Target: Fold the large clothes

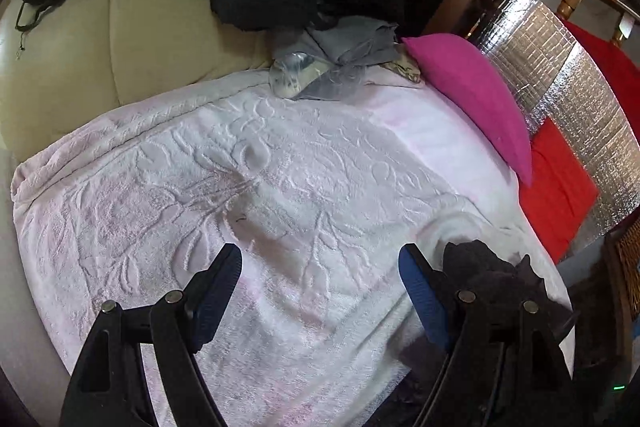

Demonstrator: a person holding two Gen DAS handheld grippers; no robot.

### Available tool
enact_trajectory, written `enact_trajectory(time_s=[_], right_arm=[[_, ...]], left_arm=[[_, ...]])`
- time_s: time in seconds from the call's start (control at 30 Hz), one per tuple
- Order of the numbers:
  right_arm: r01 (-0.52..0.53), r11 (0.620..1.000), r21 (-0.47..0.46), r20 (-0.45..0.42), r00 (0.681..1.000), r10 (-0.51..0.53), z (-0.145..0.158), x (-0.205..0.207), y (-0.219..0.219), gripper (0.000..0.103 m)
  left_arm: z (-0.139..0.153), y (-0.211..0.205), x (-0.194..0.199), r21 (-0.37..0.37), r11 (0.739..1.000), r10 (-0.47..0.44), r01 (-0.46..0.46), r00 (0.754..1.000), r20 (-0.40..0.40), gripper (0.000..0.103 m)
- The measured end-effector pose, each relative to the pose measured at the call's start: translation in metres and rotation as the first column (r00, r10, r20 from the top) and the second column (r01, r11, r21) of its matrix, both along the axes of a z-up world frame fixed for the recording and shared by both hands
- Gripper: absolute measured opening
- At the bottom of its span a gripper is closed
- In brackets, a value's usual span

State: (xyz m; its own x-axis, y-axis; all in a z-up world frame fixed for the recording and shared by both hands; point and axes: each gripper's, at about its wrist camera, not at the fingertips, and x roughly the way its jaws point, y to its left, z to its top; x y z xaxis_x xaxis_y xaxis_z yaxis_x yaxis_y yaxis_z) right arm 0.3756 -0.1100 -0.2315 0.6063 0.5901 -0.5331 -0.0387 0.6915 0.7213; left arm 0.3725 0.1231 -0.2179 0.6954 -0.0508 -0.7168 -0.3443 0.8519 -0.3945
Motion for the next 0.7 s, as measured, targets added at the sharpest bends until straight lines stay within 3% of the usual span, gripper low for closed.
enact_trajectory(time_s=[0.13, 0.27, 0.43, 0.57, 0.7], right_arm=[[0.103, 0.985, 0.137, 0.104, 0.988, -0.117, 0.037, -0.016, -0.051, 0.013], [0.221, 0.939, 0.265, 0.124, 0.958, -0.260, 0.048, -0.035, -0.121, 0.013], [0.402, 0.844, 0.356, 0.031, 0.897, -0.440, 0.015, -0.067, -0.208, 0.013], [0.480, 0.770, 0.420, -0.071, 0.863, -0.500, -0.018, -0.090, -0.242, 0.012], [0.526, 0.689, 0.499, -0.181, 0.840, -0.511, -0.054, -0.112, -0.282, 0.014]], left_arm=[[0.002, -0.013, 0.001, 0.027, 0.999, -0.027, 0.027, 1.000, 0.004, 0.080], [0.003, -0.032, 0.005, 0.053, 0.995, -0.080, 0.080, 0.997, 0.002, 0.080], [0.004, -0.078, 0.012, 0.115, 0.972, -0.204, 0.203, 0.979, 0.004, 0.080], [-0.002, -0.121, 0.017, 0.151, 0.933, -0.328, 0.327, 0.945, -0.018, 0.080], [-0.013, -0.149, 0.022, 0.184, 0.900, -0.391, 0.395, 0.918, -0.063, 0.080]])
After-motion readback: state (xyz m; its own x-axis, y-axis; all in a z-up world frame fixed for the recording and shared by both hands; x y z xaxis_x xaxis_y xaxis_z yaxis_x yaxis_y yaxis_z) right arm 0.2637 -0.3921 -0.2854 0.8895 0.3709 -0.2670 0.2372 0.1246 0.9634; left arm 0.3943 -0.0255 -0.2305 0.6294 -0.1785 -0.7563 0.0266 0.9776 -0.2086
